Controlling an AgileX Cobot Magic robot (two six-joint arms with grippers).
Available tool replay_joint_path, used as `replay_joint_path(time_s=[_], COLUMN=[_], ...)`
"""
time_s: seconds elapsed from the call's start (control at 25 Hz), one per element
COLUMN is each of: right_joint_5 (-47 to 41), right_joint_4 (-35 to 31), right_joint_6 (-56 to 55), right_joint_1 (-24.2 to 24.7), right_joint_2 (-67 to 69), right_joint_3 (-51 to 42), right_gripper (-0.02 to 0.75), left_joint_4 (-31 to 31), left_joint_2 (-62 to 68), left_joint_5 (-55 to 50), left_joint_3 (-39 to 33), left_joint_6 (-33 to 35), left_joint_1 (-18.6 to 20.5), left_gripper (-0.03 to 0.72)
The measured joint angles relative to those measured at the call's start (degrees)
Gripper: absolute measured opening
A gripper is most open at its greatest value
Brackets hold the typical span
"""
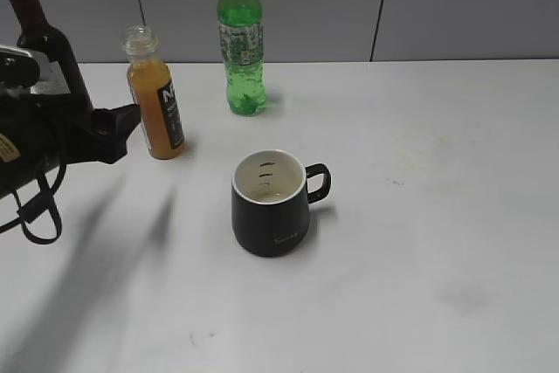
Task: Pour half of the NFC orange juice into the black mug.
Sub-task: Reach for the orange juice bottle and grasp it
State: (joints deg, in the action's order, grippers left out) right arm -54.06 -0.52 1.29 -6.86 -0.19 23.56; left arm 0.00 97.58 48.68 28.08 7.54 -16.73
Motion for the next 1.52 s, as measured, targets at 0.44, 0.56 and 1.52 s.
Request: replay_joint_path(time_s=[0.44, 0.56, 1.52], right_joint_5=[0.0, 0.0, 0.0], right_joint_4=[0.0, 0.0, 0.0], right_joint_6=[0.0, 0.0, 0.0], right_joint_1=[0.0, 0.0, 0.0], right_joint_2=[0.0, 0.0, 0.0], right_joint_3=[0.0, 0.0, 0.0], right_gripper=[0.587, 0.587, 0.587], left_joint_4=[2.1, 2.14, 2.87], left_joint_2=[14.31, 17.64, 31.74], left_joint_5=[6.24, 6.61, 6.81], left_joint_3=[6.92, 9.97, 26.48], left_joint_6=[-2.04, -2.08, -2.77], left_joint_1=[-0.1, -0.1, -0.17], left_gripper=[0.619, 0.619, 0.468])
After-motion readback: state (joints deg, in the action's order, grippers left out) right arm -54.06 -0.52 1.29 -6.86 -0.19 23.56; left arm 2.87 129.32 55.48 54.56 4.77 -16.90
